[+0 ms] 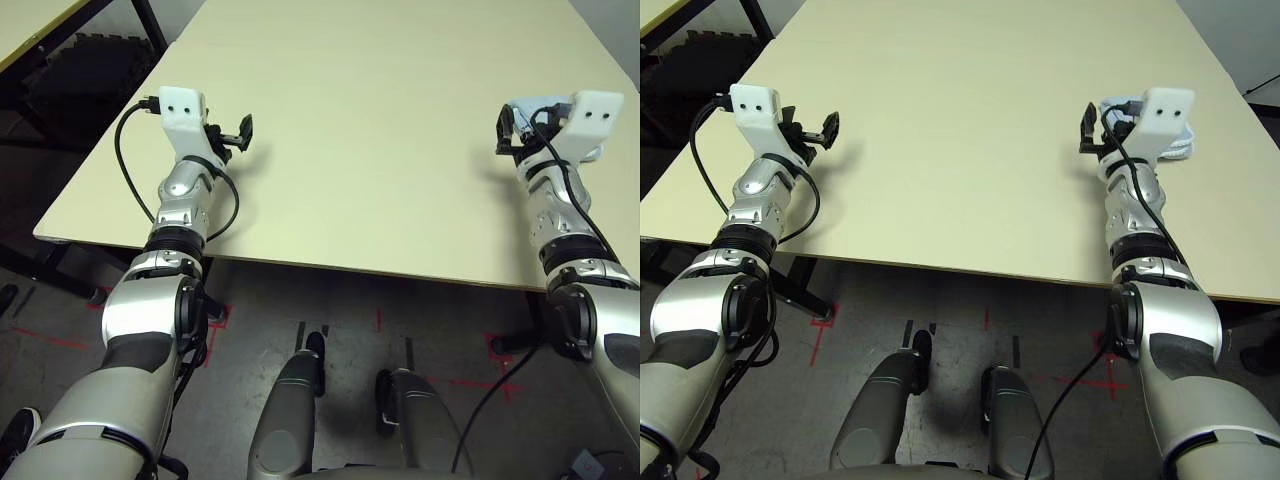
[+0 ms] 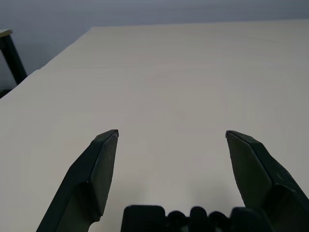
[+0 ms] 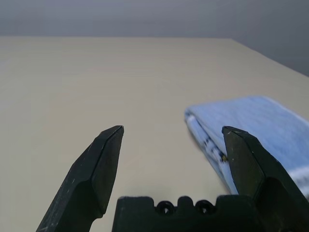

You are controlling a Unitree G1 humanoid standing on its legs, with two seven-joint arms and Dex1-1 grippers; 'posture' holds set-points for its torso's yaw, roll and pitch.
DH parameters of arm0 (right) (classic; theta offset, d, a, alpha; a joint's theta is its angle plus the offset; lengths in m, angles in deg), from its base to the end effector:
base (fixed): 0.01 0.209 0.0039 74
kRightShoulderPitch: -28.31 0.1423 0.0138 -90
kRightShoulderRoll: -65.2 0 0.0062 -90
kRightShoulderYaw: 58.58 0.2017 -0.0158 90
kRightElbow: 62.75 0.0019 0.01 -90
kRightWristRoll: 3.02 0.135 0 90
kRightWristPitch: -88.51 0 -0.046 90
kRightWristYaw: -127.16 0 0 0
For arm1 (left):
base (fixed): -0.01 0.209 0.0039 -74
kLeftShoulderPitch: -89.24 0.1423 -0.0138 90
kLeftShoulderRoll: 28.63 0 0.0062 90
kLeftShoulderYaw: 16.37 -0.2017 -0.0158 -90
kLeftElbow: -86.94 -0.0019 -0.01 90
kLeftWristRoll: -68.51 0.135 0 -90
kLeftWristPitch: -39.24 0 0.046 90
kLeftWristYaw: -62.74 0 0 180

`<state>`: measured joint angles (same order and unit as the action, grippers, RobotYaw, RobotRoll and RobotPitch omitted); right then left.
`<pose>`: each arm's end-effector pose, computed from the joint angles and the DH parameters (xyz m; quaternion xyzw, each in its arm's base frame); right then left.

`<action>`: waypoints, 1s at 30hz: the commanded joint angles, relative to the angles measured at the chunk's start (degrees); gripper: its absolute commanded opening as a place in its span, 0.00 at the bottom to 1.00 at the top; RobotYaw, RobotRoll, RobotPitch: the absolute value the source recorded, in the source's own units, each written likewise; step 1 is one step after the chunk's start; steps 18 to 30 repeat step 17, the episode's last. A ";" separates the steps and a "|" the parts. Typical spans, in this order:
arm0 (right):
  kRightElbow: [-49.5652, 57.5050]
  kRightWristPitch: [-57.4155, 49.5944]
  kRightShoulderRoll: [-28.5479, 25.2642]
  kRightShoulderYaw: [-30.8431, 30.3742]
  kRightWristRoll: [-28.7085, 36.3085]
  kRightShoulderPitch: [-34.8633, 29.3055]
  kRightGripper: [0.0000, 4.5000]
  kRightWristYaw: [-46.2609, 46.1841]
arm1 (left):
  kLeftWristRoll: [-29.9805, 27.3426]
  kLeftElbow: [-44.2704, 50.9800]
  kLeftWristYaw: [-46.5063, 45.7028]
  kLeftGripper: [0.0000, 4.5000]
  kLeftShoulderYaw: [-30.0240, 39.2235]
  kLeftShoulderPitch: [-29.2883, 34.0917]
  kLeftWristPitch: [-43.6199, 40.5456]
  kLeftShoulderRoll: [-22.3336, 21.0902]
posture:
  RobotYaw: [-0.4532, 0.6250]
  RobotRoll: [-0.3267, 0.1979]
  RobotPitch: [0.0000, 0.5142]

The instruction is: Fold the towel and set it aside.

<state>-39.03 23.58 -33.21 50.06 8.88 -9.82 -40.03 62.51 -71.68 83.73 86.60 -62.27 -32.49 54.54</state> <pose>0.3444 -0.2702 0.1252 0.0124 -0.1435 -0.0683 0.9872 0.3721 0.2352 0.1658 0.0487 -0.1168 -0.0746 0.9892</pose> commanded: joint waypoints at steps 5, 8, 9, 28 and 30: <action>1.45 3.68 0.67 1.43 2.15 -1.08 0.99 4.92 | -1.39 -1.13 2.42 1.00 1.18 0.20 2.43 1.77 | 0.45 0.62 0.44; 0.87 3.36 0.19 1.64 2.39 -0.37 0.99 5.71 | -1.03 -1.17 2.88 1.00 0.83 0.27 3.01 2.21 | 0.44 0.62 0.43; 0.67 3.18 -0.02 1.62 2.24 -0.20 0.99 5.60 | -0.85 -1.25 2.89 1.00 0.67 0.32 3.11 2.27 | 0.44 0.62 0.43; 1.38 2.75 0.68 1.50 2.03 -0.34 0.99 4.78 | -0.30 -1.73 2.78 1.00 0.33 0.92 2.67 1.98 | 0.41 0.62 0.43; 1.38 2.75 0.68 1.50 2.03 -0.34 0.99 4.78 | -0.30 -1.73 2.78 1.00 0.33 0.92 2.67 1.98 | 0.41 0.62 0.43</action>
